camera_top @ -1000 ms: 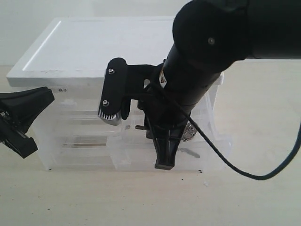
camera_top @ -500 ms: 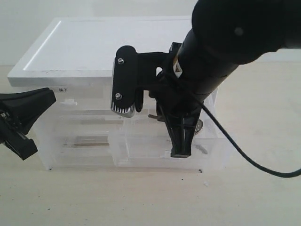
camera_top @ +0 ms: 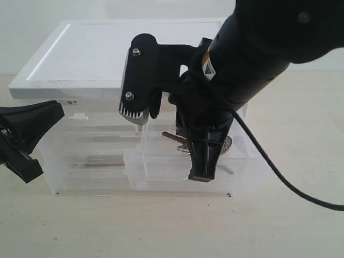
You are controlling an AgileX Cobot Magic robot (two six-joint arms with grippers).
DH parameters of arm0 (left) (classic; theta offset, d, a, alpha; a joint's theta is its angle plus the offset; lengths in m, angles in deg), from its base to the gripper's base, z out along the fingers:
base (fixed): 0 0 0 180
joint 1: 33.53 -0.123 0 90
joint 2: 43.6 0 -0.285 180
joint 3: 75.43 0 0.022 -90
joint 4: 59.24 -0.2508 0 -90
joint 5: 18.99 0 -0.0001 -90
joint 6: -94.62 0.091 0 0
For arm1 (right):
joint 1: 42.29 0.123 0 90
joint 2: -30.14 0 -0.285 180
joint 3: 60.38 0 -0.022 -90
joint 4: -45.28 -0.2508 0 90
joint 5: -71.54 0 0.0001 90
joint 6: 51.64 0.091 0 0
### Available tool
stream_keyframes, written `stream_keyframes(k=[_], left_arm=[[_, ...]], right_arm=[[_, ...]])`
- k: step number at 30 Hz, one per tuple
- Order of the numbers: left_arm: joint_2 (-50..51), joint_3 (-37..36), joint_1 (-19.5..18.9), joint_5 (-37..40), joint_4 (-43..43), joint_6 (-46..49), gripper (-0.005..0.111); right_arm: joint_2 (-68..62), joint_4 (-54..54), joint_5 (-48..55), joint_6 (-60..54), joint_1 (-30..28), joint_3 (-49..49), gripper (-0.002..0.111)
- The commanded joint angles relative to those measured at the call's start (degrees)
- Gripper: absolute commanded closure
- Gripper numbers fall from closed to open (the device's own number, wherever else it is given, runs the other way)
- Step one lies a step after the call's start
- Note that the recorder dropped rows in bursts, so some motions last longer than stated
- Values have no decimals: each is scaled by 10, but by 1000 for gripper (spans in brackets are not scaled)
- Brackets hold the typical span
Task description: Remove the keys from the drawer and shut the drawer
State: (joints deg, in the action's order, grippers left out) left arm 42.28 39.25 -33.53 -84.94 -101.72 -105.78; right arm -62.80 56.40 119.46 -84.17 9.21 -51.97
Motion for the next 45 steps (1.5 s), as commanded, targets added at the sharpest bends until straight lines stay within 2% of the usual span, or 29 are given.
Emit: stream_keyframes(k=[1, 3, 4, 5, 9, 12, 14, 17, 23, 24, 26, 29, 30, 35, 40, 45], left_arm=[[0, 2, 1, -12, -5, -6, 102], [0, 2, 1, -16, -8, -6, 102], [0, 2, 1, -17, -10, -6, 102], [0, 2, 1, -17, -10, -6, 102], [0, 2, 1, -20, -10, -8, 102], [0, 2, 1, -21, -15, -14, 102], [0, 2, 1, -29, -21, -14, 102], [0, 2, 1, -32, -30, -14, 102], [0, 2, 1, -33, -30, -15, 102], [0, 2, 1, -34, -30, -15, 102], [0, 2, 1, -34, -30, -15, 102], [0, 2, 1, -34, -30, -19, 102], [0, 2, 1, -34, -30, -19, 102], [0, 2, 1, -34, -31, -19, 102], [0, 2, 1, -34, -33, -19, 102], [0, 2, 1, -34, -34, -19, 102]], right_arm=[[5, 4, 24, 55, -2, 1, 81], [5, 2, 29, 57, -2, 1, 58], [5, 1, 26, 64, -2, 1, 53], [5, 4, 24, 80, -2, 1, 53], [2, 5, 39, 91, -2, 1, 65], [-11, 4, 51, 75, -2, 1, 65], [-26, 6, 56, 74, -2, 1, 62], [-56, 17, 55, 72, -2, 1, 51], [-82, 37, 48, 77, -2, 1, 52], [-82, 40, 45, 79, -2, 1, 55], [-81, 53, 40, 86, -2, 1, 68], [-81, 88, 41, 86, -2, 1, 104], [-81, 101, 39, 87, -2, 1, 108], [-81, 152, 24, 113, 12, -12, 108], [-81, 168, 43, 115, 50, -52, 108], [-80, 175, 68, 117, 56, -68, 108]])
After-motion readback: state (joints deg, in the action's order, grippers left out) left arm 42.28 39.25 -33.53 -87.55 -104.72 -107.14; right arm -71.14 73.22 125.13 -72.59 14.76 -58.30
